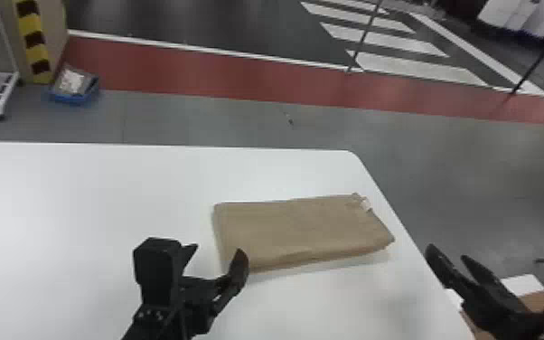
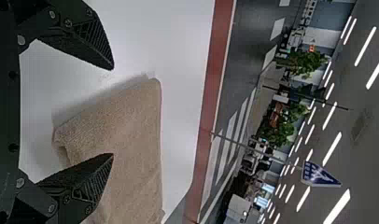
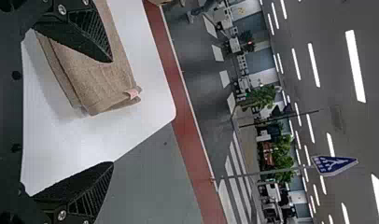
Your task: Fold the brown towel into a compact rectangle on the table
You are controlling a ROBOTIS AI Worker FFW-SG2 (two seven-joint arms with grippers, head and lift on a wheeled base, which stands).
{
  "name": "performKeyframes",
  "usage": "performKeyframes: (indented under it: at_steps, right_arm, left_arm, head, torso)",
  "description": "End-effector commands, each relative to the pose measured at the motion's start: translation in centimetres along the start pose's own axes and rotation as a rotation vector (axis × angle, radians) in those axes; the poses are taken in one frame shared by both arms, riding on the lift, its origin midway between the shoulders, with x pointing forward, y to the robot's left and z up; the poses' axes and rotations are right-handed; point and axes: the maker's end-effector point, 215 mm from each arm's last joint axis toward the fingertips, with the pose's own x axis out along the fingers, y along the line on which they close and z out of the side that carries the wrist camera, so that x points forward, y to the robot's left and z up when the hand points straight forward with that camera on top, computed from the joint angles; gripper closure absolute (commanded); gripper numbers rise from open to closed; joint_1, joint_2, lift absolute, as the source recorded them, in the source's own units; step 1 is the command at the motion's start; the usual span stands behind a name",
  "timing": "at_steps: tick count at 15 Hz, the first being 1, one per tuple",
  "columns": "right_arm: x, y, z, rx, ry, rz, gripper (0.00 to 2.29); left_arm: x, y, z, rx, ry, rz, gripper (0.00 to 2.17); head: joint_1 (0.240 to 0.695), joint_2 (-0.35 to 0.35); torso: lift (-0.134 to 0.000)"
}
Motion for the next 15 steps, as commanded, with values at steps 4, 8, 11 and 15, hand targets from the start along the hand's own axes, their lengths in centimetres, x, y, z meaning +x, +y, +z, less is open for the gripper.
performKeyframes:
  at_steps: [4,8,11,15]
  right_arm:
    - [-0.2,-0.2,-0.3,-0.008,0.007,0.002,0.11]
    - [0.1,0.4,-0.2,-0.012,0.008,0.013,0.12]
    - [0.1,0.2,-0.3,-0.019,0.012,0.011,0.12]
    - [0.3,0.3,-0.2,-0.023,0.011,0.013,0.12]
  left_arm:
    - [1.0,-2.4,-2.0,0.024,0.033,-0.016,0.28]
    - [2.4,-1.0,-2.5,0.054,0.031,0.04,0.28]
    - [2.6,-0.2,-2.2,0.07,0.023,0.064,0.44]
    - [2.2,-0.5,-2.6,0.066,0.032,0.055,0.52]
  head:
    - [0.695,-0.35]
    - [0.695,-0.35]
    - [0.695,-0.35]
    - [0.695,-0.35]
  torso:
    - [-0.125]
    - [-0.125]
    - [-0.125]
    - [-0.125]
